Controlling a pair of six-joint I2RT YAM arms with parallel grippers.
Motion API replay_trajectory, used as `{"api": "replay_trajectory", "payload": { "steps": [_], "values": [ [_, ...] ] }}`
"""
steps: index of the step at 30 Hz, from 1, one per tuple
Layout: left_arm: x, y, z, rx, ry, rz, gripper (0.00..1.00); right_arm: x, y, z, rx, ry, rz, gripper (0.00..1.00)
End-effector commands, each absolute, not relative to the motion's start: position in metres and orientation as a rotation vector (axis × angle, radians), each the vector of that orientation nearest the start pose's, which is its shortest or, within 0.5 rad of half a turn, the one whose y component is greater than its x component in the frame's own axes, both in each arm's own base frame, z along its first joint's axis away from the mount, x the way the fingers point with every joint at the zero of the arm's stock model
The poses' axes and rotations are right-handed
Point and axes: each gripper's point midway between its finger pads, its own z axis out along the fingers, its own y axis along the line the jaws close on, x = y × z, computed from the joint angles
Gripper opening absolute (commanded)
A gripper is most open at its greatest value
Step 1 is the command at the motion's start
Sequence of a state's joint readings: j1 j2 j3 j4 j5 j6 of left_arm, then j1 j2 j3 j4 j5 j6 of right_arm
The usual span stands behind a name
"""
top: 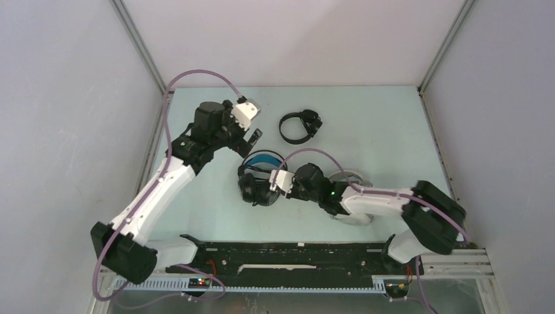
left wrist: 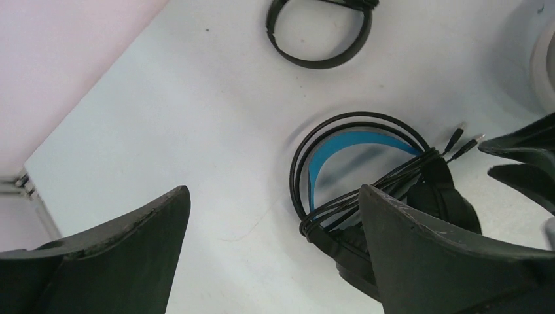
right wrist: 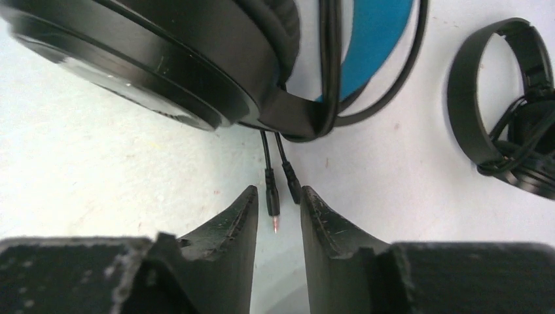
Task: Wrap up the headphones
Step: Reset both arms
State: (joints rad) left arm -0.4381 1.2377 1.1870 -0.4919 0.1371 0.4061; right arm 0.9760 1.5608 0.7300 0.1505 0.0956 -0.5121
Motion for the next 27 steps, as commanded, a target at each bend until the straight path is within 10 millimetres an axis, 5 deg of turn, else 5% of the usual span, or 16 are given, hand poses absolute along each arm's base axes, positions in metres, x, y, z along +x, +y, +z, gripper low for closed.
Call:
{"api": "replay_trajectory", "payload": {
  "steps": [1, 7, 9, 14, 17, 23, 27],
  "values": [
    [0.327, -0.147, 0.319, 0.685, 1.802, -0.148, 1.00, 0.241, 0.308, 0.120, -1.331, 1.688, 0.328, 0.38],
    [0.306, -0.127, 0.373, 0.388, 1.759, -0.214, 1.00, 0.222, 0.291, 0.202, -1.060, 1.681, 0.531, 0.68],
    [0.296, -0.126, 0.390, 0.303, 1.751, -0.280, 1.00, 0.219, 0.281, 0.229, -0.959, 1.713, 0.555, 0.97],
    [0.260, -0.136, 0.425, 0.257, 1.666, -0.482, 1.00, 0.202, 0.268, 0.289, -0.672, 1.844, 0.715, 1.00],
    [0.242, -0.140, 0.431, 0.178, 1.599, -0.620, 1.00, 0.190, 0.267, 0.305, -0.496, 1.894, 0.861, 1.00],
    [0.214, -0.125, 0.422, 0.113, 1.524, -0.659, 1.00, 0.195, 0.221, 0.321, -0.150, 1.943, 0.789, 1.00],
    [0.207, -0.114, 0.391, 0.058, 1.602, -0.633, 1.00, 0.194, 0.189, 0.335, -0.049, 1.882, 0.732, 1.00]
  ]
}}
